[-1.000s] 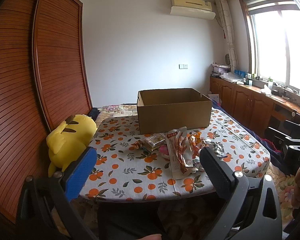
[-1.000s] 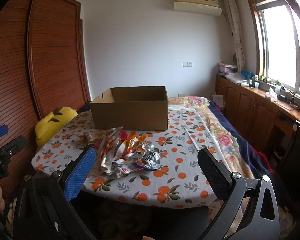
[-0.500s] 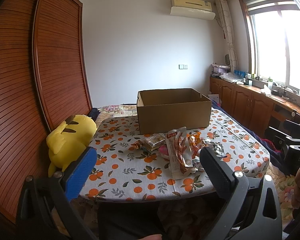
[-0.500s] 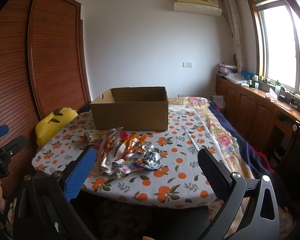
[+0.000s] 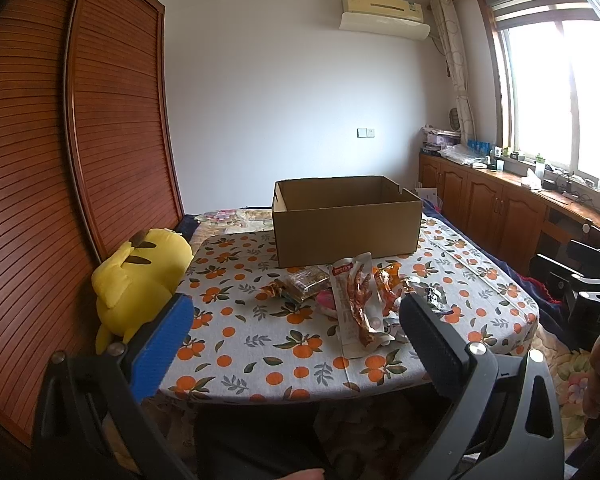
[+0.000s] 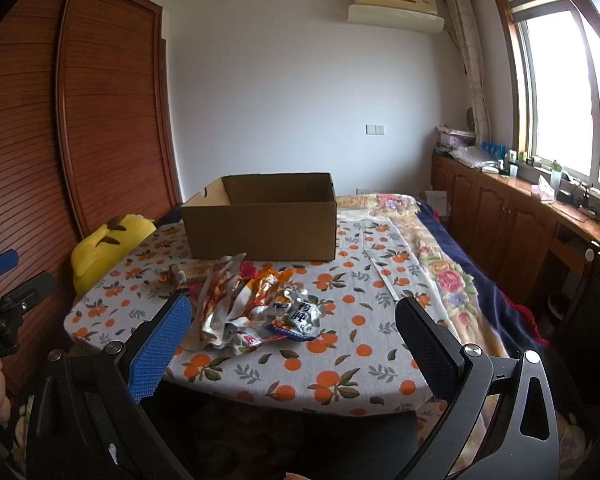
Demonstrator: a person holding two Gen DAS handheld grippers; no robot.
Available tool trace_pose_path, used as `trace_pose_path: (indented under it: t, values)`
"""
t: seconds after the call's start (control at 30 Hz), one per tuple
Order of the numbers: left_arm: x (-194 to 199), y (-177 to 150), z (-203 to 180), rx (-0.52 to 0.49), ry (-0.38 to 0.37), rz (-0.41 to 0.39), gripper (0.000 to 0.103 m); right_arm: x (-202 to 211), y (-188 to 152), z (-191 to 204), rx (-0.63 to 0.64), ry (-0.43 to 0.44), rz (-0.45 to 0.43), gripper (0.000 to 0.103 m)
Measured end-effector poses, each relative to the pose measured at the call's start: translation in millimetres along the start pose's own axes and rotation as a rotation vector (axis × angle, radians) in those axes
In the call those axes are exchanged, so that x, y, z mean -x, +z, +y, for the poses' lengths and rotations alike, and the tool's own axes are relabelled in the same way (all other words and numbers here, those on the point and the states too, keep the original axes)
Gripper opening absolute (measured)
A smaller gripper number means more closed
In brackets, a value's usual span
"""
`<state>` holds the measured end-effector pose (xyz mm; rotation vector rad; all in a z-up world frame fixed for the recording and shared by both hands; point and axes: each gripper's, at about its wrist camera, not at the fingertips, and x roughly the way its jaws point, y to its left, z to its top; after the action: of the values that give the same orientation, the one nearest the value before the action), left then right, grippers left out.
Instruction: Organize snacks
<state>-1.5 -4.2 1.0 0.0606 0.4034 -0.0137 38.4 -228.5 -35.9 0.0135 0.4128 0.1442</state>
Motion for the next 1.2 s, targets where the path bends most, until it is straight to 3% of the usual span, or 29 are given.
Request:
trace_pose_path:
  t: [0.73,1.2]
  values:
    - [-2.2,-2.5,-1.4,0.006,-0.016,0.021,0.103,-3.6,-4.0,-1.6,0.002,0.001,0.006,0.103]
    - [-73.0,-13.5,-8.5,0.003,-0.107,0.115,0.103,-51.0,-10.5,-17.6,0.011,0.036,0.072,0.103]
